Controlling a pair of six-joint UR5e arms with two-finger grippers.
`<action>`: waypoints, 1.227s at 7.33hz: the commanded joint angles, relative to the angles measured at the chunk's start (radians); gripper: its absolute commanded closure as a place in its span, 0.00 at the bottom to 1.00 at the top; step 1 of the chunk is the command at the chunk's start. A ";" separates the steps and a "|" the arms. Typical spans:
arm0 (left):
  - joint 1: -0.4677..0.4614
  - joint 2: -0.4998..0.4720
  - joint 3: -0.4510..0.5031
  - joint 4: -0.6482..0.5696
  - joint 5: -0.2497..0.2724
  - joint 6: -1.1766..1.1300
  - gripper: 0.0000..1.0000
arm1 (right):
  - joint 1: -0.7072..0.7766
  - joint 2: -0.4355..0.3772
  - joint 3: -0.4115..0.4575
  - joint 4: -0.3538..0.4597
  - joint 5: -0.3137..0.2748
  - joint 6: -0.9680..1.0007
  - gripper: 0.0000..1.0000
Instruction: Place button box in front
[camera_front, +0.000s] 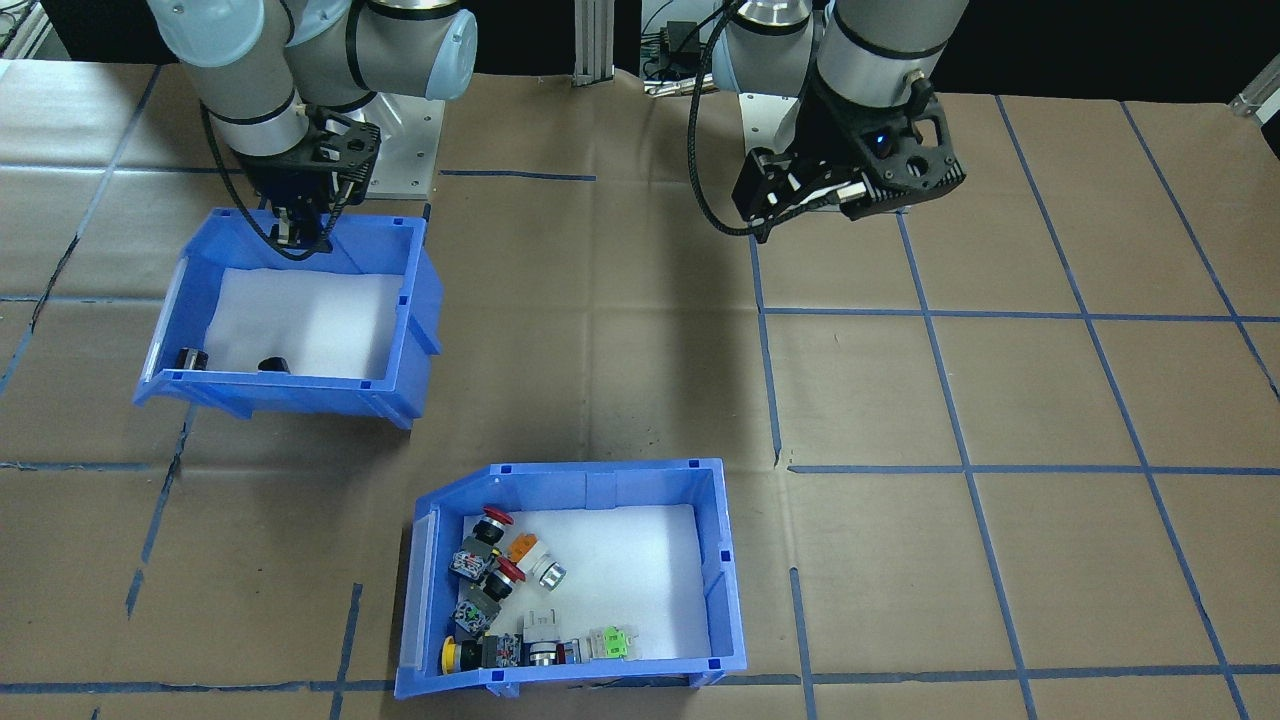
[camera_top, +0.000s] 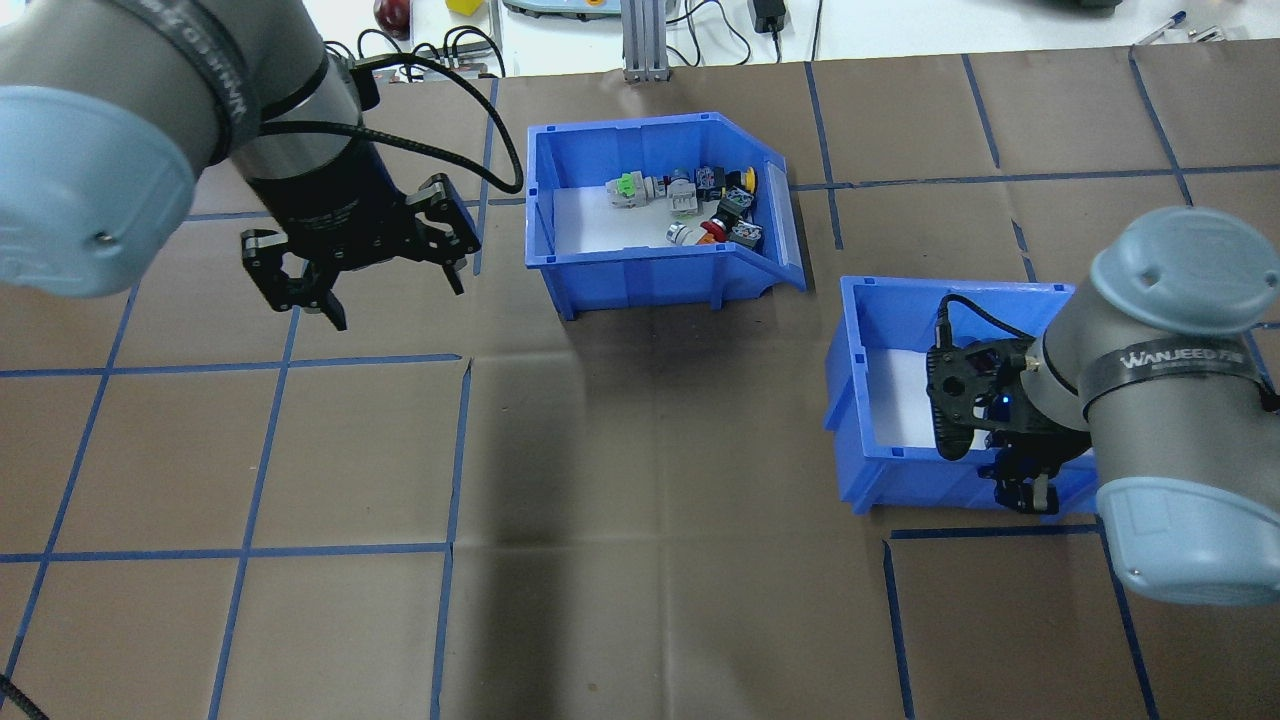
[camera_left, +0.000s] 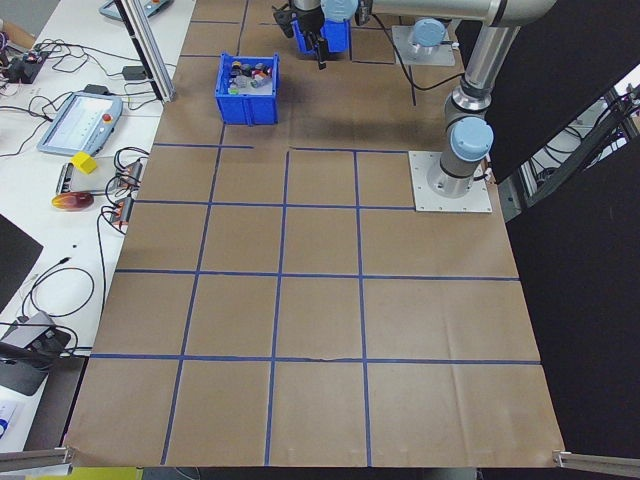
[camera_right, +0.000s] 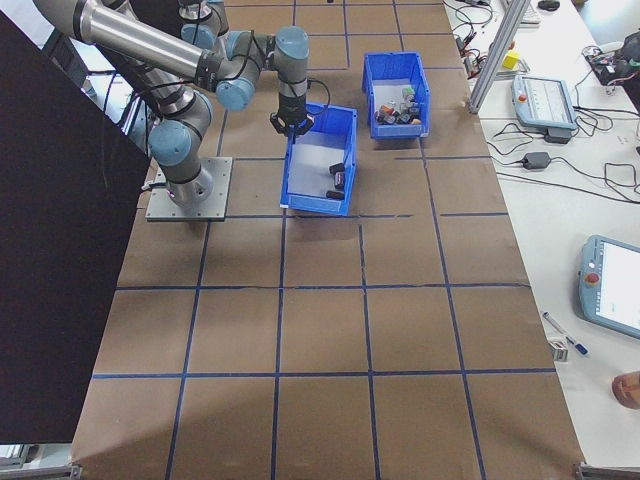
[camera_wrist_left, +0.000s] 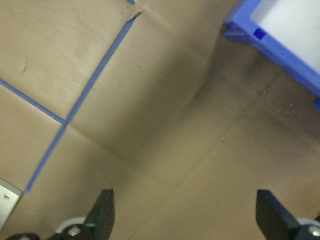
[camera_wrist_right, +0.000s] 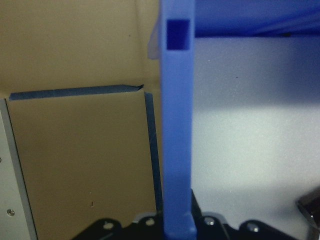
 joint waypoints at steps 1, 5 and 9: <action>0.013 0.091 -0.075 -0.004 0.056 0.284 0.01 | 0.232 0.007 0.000 -0.017 -0.006 0.220 0.93; 0.068 0.196 -0.212 0.036 0.036 0.285 0.01 | 0.584 0.092 -0.009 -0.153 0.001 0.546 0.92; 0.096 0.245 -0.220 0.071 -0.097 0.222 0.04 | 0.741 0.263 -0.078 -0.226 -0.038 0.687 0.92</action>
